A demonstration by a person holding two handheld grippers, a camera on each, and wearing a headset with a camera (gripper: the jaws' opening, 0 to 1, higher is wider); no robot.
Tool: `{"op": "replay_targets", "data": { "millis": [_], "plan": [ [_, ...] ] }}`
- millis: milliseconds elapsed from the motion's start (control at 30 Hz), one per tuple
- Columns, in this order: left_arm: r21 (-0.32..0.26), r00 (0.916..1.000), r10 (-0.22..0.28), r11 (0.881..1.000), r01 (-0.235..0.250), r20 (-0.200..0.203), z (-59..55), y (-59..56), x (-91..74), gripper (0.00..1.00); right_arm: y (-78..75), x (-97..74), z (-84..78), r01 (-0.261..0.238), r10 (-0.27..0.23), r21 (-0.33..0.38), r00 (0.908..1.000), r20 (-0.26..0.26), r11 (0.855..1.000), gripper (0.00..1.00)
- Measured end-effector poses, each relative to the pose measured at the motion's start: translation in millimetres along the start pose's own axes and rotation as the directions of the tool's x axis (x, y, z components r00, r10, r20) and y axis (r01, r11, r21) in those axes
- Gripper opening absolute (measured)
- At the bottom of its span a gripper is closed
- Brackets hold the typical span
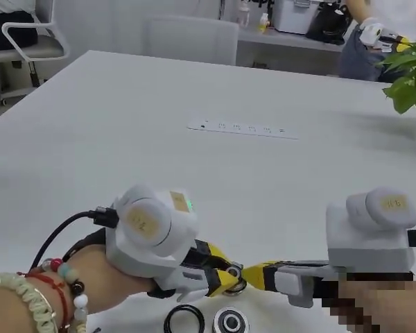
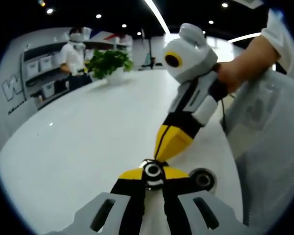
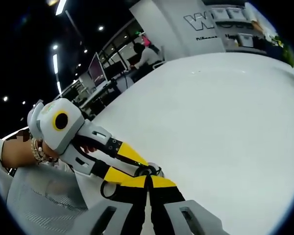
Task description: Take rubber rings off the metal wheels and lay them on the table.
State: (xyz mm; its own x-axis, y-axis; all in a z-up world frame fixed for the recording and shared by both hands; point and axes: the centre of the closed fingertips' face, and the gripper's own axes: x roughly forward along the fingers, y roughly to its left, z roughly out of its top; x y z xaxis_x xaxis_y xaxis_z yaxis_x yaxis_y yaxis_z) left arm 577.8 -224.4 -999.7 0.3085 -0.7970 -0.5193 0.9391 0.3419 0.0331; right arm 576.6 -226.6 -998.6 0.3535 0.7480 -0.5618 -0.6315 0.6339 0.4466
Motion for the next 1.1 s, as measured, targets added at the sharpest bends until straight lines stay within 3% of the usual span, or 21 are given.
{"op": "replay_targets", "data": {
  "millis": [233, 300, 600, 900, 1100],
  "plan": [
    [0.002, 1.0000, 0.002, 1.000, -0.002, 0.001, -0.2, 0.6, 0.6, 0.13, 6.4, 1.3, 2.6, -0.020, 0.020, -0.037, 0.9998, 0.002, 0.999, 0.00],
    [0.002, 1.0000, 0.001, 1.000, -0.001, 0.002, 0.0, 0.5, 0.9, 0.13, 10.7, -0.4, 10.1, -0.036, 0.037, -0.021, 0.9987, 0.034, 0.999, 0.00],
    [0.010, 1.0000, 0.004, 1.000, -0.004, 0.005, 0.4, -0.8, 1.0, 0.13, 1.2, -0.7, 7.7, 0.008, -0.007, -0.049, 0.9997, 0.023, 0.999, 0.00],
    [0.020, 0.9999, 0.001, 1.000, -0.001, -0.011, 0.7, -1.7, 1.0, 0.14, 0.2, -1.0, 5.9, 0.017, -0.016, -0.060, 0.9998, 0.014, 0.998, 0.00],
    [0.073, 0.9992, -0.024, 0.997, 0.026, -0.032, 3.0, -4.3, -2.4, 0.14, 0.2, -2.1, 8.5, 0.018, -0.016, -0.058, 0.9996, 0.023, 0.998, 0.00]
  ]
}}
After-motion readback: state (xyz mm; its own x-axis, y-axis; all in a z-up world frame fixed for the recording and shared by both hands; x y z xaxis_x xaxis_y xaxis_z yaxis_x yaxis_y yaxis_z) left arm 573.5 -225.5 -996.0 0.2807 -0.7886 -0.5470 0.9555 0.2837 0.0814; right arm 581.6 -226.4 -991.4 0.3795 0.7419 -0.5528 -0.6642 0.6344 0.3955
